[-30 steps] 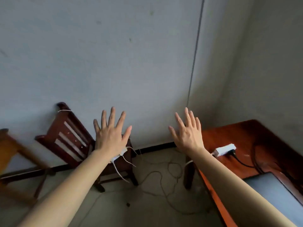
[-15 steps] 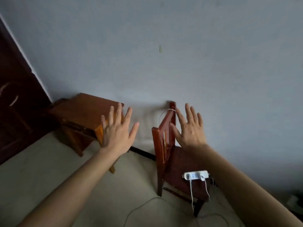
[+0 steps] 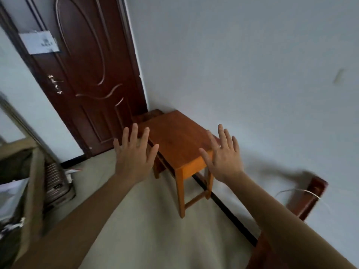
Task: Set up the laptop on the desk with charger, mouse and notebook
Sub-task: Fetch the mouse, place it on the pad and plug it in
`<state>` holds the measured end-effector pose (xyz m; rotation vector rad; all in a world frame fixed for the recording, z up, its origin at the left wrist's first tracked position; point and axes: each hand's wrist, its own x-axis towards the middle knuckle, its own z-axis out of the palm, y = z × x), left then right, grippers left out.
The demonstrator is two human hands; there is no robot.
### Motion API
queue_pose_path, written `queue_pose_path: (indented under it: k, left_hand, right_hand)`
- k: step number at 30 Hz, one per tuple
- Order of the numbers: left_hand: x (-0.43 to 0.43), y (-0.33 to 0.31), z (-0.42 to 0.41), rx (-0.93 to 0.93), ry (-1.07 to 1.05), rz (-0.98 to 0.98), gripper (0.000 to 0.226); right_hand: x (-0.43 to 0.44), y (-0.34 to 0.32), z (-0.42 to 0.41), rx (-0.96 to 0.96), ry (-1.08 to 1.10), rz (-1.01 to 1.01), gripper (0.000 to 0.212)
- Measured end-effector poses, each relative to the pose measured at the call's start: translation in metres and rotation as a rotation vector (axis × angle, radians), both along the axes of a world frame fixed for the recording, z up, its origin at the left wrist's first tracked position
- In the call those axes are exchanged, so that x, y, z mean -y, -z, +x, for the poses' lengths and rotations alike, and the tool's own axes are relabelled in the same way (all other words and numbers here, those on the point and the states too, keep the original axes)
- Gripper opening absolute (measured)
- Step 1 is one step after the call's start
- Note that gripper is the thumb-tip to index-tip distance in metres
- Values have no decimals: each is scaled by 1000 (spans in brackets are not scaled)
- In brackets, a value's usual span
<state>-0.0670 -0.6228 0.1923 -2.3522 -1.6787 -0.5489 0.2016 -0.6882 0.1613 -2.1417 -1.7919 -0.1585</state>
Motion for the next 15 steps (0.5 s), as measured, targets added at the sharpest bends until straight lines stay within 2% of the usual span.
queue_pose_path:
  k: [7,15]
  left_hand:
    - [-82,20,-54,26,-201,19,67]
    - [-216,60,-163,36,-442,-31,72]
  right_hand:
    - [-146,13,-53,-128,-237,-65,68]
    - [-309,56,-163,-70,-425,-165,69]
